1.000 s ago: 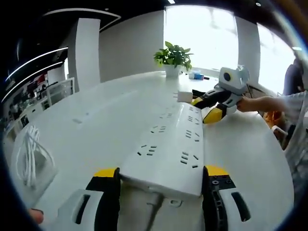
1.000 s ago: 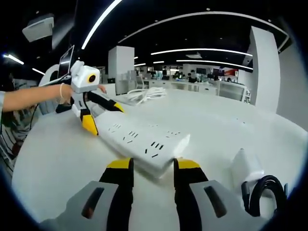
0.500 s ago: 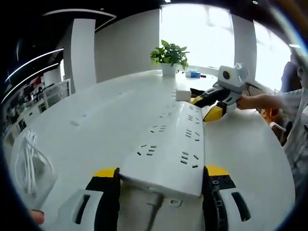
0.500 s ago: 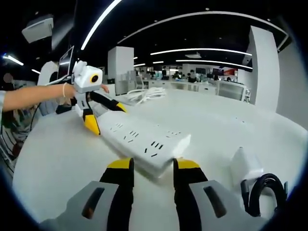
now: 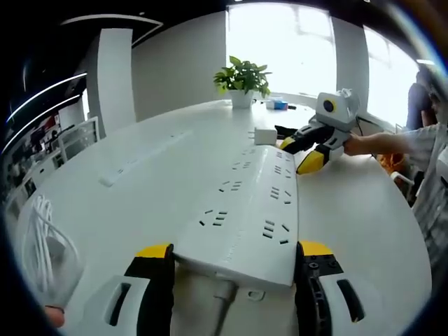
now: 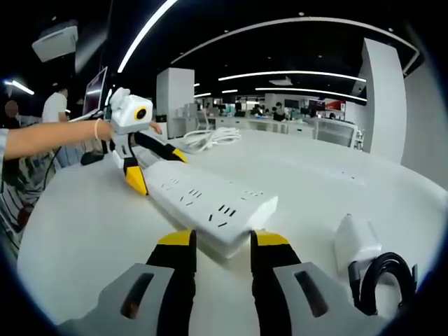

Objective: Straighten the power strip on the desk, plug the charger into it

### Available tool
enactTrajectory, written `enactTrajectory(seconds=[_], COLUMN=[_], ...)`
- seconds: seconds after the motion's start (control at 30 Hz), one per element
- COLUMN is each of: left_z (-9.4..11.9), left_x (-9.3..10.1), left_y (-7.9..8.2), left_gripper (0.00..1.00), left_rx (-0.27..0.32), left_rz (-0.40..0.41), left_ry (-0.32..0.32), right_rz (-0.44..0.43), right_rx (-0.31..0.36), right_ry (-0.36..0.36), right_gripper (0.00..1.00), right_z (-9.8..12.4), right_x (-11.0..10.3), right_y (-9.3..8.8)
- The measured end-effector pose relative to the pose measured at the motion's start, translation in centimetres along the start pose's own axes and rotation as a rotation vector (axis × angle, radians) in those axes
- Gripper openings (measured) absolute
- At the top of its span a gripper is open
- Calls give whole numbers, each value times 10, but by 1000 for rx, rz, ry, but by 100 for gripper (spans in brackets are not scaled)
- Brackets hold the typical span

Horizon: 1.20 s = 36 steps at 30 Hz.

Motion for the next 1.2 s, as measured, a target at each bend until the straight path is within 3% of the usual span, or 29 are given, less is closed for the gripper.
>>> enactTrajectory(seconds=[1.2], left_z=[-6], left_x=[-15], left_y=[5], left_gripper=[70], left_rx=[8], left_rz=[-13], left_ry=[17], right_rz=[25], right_rx=[11], right_ry=[-16], right_gripper=[28], right_z=[-12], right_x=[12], right_y=[1])
Point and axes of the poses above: the point that each gripper's makers call its tool centre point, and the gripper's own axes: z roughly backward along the fingers, x roughly to its right, y roughly out of its top, the point moved 8 cm from there along z, roughly backward along the fingers, and after that the axes turned 10 degrees about -y, right-handed, at the moved point
